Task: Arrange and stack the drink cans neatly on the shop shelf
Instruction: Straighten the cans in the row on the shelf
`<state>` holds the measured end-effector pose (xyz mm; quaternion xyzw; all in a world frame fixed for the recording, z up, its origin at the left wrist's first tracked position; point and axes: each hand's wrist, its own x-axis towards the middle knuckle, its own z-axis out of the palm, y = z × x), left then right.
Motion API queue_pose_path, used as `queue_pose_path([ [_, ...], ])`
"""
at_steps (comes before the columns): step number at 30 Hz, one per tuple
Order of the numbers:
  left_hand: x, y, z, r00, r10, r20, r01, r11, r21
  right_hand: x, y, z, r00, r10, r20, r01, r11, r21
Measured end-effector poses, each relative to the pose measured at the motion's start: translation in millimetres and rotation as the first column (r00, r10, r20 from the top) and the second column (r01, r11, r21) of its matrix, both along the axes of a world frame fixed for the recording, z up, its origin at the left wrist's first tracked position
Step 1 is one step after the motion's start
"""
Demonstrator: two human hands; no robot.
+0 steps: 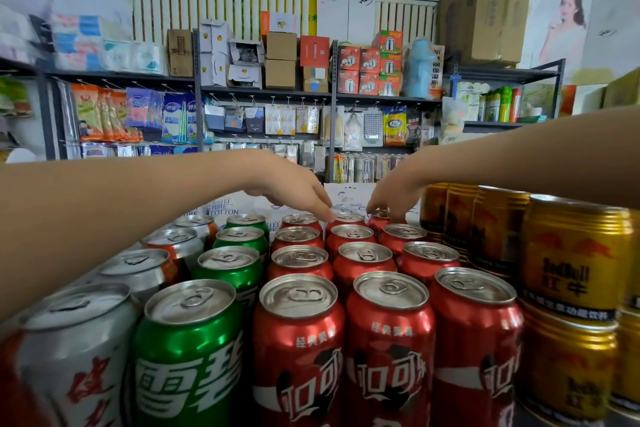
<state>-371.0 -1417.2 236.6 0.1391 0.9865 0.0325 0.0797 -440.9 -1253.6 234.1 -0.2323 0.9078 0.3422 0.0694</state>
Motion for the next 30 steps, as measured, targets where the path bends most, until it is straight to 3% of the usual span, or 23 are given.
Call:
queue_pose_path([
  [3, 8, 4, 1, 1.0, -0.012, 0.025, 0.012, 1.0, 0.016, -3, 1, 5, 0.998, 0.05, 0.041, -0.052, 0.997, 0.053],
  [12, 30, 0, 10, 1.0, 0.007, 0.029, -0.008, 0.999, 0.038, 1, 8, 17, 0.987, 0.056, 0.15, -0.042, 0.995, -0.092],
  [19, 44, -2, 6, 0.998, 0.054, -0.029, -0.053, 0.998, 0.042, 19, 3, 23, 0.997, -0.054, 0.061, 0.06, 0.994, -0.093],
  [26, 73, 7, 16, 0.979, 0.015, -0.204, -0.01, 1.0, 0.024, 91, 7, 64, 0.997, 0.029, -0.066, -0.042, 0.976, -0.213],
  [30, 96, 18, 26, 0.953, -0.019, -0.301, 0.055, 0.992, 0.11, 140, 15, 76, 0.993, 0.057, -0.106, -0.086, 0.953, -0.29],
])
